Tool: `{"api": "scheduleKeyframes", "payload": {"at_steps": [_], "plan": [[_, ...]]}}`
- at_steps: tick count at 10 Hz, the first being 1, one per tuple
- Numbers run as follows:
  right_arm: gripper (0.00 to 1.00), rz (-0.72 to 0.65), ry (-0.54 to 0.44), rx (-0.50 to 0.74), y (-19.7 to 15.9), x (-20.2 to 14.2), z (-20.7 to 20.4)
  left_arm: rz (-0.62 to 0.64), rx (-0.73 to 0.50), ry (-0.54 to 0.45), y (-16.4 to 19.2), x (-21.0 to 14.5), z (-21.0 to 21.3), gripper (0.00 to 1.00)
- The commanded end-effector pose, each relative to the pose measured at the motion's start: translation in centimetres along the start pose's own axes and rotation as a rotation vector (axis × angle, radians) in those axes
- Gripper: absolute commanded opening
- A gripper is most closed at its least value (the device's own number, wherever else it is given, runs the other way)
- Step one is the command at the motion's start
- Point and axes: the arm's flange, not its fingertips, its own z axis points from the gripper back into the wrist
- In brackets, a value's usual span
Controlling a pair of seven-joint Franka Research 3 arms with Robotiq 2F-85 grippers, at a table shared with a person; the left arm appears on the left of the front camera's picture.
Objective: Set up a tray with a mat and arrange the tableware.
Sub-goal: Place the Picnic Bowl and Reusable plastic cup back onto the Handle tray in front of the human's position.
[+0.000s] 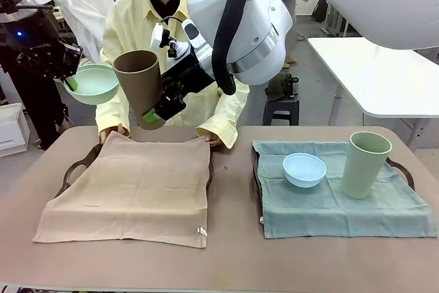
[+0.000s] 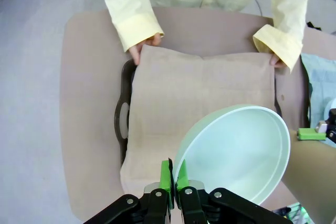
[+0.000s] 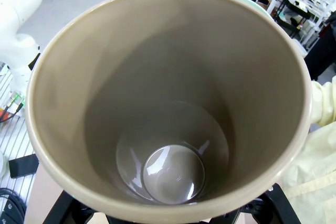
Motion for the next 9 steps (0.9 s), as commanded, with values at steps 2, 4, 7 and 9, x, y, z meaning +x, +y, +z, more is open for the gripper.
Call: {"api": "scheduleKeyframes", "payload": {"at_steps": [2, 4, 7, 9], "plan": [[0.22, 0.007, -0.008, 0.006, -0.14, 0.13, -0.01, -0.012, -0.003, -0.014, -0.12, 0.25, -0.03, 0.0], [0.22, 0.007, -0.008, 0.006, -0.14, 0.13, -0.01, -0.012, -0.003, -0.014, -0.12, 0.25, -0.03, 0.0], [0.22, 0.007, -0.008, 0.006, -0.14, 0.13, -0.01, -0.012, -0.003, -0.014, -0.12, 0.25, -0.03, 0.0], [0.22, 0.007, -0.008, 0.006, -0.14, 0.13, -0.01, -0.012, -0.003, -0.014, -0.12, 0.25, -0.03, 0.0]]}}
